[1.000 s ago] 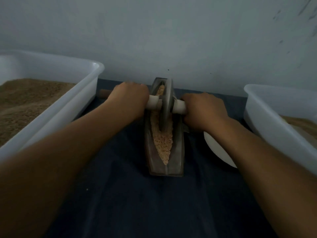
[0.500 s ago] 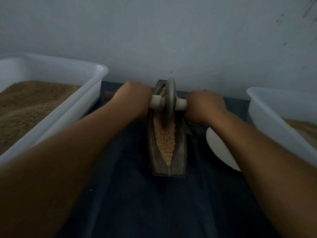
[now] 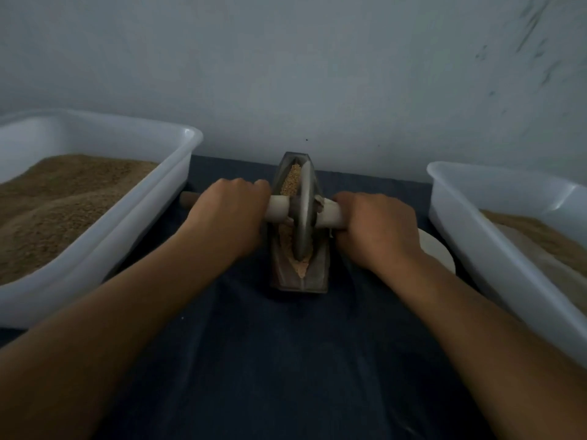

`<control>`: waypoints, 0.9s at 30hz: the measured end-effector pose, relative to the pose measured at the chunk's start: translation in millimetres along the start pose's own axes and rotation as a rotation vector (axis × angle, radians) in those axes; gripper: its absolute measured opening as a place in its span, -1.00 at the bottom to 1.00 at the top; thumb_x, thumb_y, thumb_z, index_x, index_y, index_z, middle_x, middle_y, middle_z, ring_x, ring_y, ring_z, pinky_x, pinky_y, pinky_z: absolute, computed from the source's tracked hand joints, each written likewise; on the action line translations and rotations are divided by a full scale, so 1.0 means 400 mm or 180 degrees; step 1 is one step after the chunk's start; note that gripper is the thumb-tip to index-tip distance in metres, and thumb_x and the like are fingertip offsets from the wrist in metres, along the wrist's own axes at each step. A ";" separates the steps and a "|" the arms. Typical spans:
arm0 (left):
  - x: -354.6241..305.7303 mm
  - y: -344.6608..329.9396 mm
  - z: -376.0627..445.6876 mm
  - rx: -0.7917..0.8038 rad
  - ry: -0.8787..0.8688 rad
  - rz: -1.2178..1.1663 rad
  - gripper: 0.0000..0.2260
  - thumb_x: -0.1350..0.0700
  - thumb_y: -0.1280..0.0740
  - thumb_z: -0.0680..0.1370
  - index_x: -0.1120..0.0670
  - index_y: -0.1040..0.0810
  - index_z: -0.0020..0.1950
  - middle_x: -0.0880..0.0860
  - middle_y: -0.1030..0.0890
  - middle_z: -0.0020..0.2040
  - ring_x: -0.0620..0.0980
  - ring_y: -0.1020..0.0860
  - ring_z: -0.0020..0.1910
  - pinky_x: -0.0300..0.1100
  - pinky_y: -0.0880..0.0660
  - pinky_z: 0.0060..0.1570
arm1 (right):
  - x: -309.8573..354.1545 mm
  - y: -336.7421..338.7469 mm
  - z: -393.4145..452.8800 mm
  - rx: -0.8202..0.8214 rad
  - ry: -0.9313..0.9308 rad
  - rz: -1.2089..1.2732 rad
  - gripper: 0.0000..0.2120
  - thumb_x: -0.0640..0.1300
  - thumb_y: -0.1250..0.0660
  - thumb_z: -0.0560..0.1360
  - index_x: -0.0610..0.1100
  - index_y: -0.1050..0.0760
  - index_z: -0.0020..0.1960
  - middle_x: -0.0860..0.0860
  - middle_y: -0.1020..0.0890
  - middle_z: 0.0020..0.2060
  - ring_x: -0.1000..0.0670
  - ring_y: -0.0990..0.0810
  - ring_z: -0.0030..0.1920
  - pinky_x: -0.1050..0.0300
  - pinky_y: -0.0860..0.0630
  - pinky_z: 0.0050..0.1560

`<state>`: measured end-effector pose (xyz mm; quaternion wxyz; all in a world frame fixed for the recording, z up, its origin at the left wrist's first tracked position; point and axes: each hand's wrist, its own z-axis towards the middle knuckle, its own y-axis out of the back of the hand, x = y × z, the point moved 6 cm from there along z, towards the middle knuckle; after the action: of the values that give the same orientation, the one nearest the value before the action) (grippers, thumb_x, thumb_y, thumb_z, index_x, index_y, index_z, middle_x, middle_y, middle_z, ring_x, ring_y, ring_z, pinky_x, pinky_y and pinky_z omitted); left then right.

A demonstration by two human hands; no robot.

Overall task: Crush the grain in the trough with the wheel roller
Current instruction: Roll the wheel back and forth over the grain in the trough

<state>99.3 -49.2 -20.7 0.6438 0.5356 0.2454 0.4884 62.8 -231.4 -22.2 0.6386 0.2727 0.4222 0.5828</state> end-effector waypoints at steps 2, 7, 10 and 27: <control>0.004 0.005 -0.025 -0.0140 0.0036 -0.0052 -0.69 -0.01 -0.39 0.47 0.04 -0.35 0.08 0.04 -0.59 -0.06 0.05 -0.58 -0.16 -0.10 -0.45 -0.23 | 0.013 0.028 -0.010 -0.0150 0.0062 -0.0081 -0.83 0.01 -0.44 0.32 0.02 -0.53 -0.12 0.06 -0.59 -0.31 -0.07 -0.55 -0.33 0.15 0.03 -0.43; 0.008 0.000 -0.050 -0.0284 0.0019 -0.0037 -0.63 -0.03 -0.43 0.45 0.03 -0.33 0.12 0.02 -0.60 -0.07 0.02 -0.59 -0.20 -0.08 -0.52 -0.25 | 0.024 0.040 -0.012 -0.0271 0.0098 -0.0170 -0.84 -0.01 -0.44 0.34 -0.01 -0.52 -0.14 0.04 -0.58 -0.32 -0.07 -0.53 -0.34 0.11 -0.05 -0.37; 0.012 -0.021 -0.022 -0.0127 0.0015 -0.0054 -0.63 -0.01 -0.42 0.46 0.04 -0.32 0.13 0.03 -0.60 -0.05 0.03 -0.56 -0.20 -0.11 -0.39 -0.29 | 0.024 0.021 0.002 -0.0254 0.0134 -0.0189 -0.82 0.00 -0.43 0.35 -0.03 -0.54 -0.09 0.03 -0.59 -0.29 -0.07 -0.53 -0.33 0.13 -0.09 -0.35; 0.055 -0.105 0.239 0.0395 0.0100 0.0002 -0.61 0.01 -0.41 0.49 0.08 -0.41 0.26 0.12 -0.59 0.09 0.12 -0.58 0.03 -0.06 -0.41 -0.09 | -0.056 -0.176 0.260 0.1235 -0.0082 0.0201 -0.78 0.05 -0.41 0.39 0.08 -0.58 0.02 0.02 -0.59 -0.15 -0.01 -0.49 -0.28 0.23 -0.24 -0.40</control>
<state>203.7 -70.3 -26.1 0.6052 0.5669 0.2851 0.4808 188.8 -250.5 -24.7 0.5608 0.4112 0.5096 0.5067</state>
